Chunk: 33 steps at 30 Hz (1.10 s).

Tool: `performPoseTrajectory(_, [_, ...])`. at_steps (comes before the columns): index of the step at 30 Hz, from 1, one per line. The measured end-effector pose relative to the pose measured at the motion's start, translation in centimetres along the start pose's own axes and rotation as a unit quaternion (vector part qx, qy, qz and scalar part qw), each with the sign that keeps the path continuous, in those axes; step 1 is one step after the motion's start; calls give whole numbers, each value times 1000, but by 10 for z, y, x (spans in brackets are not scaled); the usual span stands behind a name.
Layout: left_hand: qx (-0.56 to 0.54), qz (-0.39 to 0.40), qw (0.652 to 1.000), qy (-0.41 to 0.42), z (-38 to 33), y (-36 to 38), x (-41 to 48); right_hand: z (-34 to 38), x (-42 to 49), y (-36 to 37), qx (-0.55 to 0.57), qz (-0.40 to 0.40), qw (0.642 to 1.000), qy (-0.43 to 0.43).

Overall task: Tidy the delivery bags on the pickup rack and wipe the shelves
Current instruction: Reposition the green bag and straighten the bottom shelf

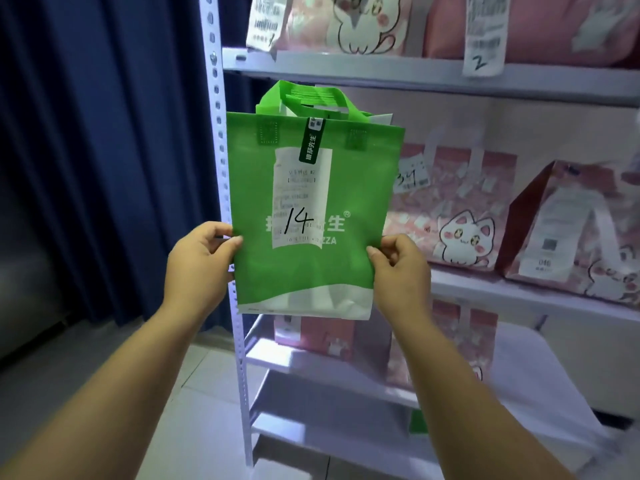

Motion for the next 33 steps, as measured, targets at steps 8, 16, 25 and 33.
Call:
performPoseTrajectory(8, [-9, -9, 1000, 29, 3, 43, 63, -14, 72, 17, -18, -7, 1000, -17])
performPoseTrajectory(16, [4, 26, 1000, -13, 46, 73, 122, -48, 113, 46, -57, -11, 998, 20])
performPoseTrajectory(25, [41, 67, 997, -2, 69, 100, 188, -66, 150, 69, -71, -36, 995, 54])
performPoseTrajectory(33, [65, 110, 992, -8, 88, 115, 215, -78, 170, 86, -111, -28, 992, 58])
Point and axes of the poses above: each hand's wrist, its own x-axis towards the middle knuckle, its own y-axis out of the palm, z = x × y, the point moved 2 cm from there along x, towards the middle knuckle, and after that the axes turned 3 degrees about z, right-handed, at the moved point
